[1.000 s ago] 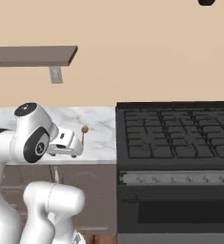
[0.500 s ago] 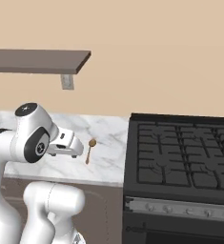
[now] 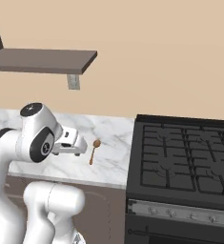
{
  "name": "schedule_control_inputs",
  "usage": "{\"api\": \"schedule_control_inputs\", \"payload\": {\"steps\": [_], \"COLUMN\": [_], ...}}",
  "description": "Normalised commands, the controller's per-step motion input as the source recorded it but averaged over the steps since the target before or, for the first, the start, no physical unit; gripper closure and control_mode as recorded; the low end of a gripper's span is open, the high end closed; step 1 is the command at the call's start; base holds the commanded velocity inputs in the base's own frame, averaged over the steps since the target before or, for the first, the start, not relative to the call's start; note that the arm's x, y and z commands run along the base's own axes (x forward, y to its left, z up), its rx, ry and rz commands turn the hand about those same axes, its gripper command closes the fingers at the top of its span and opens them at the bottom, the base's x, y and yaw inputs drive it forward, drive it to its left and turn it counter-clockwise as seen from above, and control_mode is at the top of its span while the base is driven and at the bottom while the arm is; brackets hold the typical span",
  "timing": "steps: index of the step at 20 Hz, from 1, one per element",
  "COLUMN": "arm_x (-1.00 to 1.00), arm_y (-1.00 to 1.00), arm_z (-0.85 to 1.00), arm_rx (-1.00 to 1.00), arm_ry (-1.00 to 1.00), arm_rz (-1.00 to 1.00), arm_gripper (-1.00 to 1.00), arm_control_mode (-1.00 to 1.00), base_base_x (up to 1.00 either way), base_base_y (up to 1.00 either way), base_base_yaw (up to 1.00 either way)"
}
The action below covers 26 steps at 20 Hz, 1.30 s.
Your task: Take the fork and place it on the left side of the plate. Then take the spoon and place it on the right side of the plate. Make sure they're directly next to the plate.
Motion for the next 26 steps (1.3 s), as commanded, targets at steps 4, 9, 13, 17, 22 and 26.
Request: {"api": "schedule_control_inputs", "payload": {"steps": [4,9,13,17,22,26], "arm_x": [0.56,0.67,0.69,0.54,0.55,0.61], "arm_y": [-0.04,0.00,-0.06,-0.07,-0.02,0.00], "arm_z": [-0.07,-0.18,-0.27,-0.35,-0.44,-0.47], "arm_rx": [0.00,0.01,0.04,0.06,0.03,0.00], "arm_ry": [0.04,0.05,0.07,0.08,0.11,0.12], "arm_rz": [0.00,-0.04,-0.08,-0.05,-0.03,-0.02], "arm_gripper": [-1.00,-1.00,-1.00,-1.00,-1.00,-1.00], "arm_control_mode": [-1.00,-1.00,-1.00,-1.00,-1.00,-1.00], "base_base_x": [0.00,0.00,0.00,0.00,0.00,0.00], "base_base_y": [0.00,0.00,0.00,0.00,0.00,0.00], "base_base_yaw": [0.00,0.00,0.00,0.00,0.00,0.00]}}
